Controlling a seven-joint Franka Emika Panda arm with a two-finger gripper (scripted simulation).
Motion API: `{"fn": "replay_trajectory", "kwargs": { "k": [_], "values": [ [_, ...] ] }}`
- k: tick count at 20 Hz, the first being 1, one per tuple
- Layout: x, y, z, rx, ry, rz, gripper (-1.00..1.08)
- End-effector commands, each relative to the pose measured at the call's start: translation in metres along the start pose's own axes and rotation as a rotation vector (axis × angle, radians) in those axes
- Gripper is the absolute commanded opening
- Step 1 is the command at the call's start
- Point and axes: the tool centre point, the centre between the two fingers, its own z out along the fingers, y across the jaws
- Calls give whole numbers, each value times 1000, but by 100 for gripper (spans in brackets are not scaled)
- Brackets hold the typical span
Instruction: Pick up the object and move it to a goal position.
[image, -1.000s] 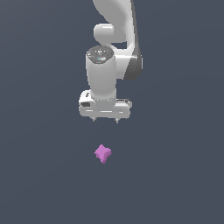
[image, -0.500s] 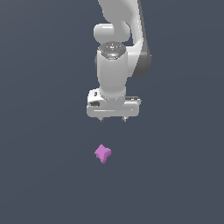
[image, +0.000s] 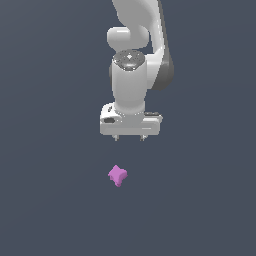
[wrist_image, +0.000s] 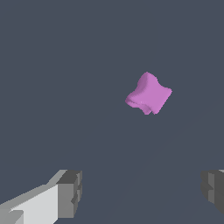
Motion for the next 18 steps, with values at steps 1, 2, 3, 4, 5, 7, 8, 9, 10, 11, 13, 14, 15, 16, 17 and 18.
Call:
{"fn": "replay_trajectory", "kwargs": {
  "k": [1, 2, 3, 4, 5, 7, 8, 9, 10, 11, 13, 14, 15, 16, 17, 18],
  "values": [
    [5, 2, 4, 0, -3, 29, 100],
    [7, 4, 7, 1, -4, 45, 100],
    [10, 5, 9, 1, -6, 62, 100],
    [13, 7, 12, 1, -7, 81, 100],
    [17, 8, 15, 1, -9, 101, 100],
    [24, 12, 22, 1, -13, 147, 100],
    [28, 14, 27, 0, -15, 173, 100],
    [32, 16, 31, 0, -17, 200, 100],
    [36, 19, 36, -1, -20, 228, 100],
    [40, 21, 41, -2, -22, 258, 100],
    [49, 27, 52, -5, -27, 322, 100],
    [53, 29, 58, -7, -29, 352, 100],
    [57, 32, 63, -9, -31, 381, 100],
    [60, 34, 68, -11, -33, 407, 100],
    [63, 36, 73, -13, -35, 432, 100],
    [66, 38, 78, -15, -36, 456, 100]
  ]
}}
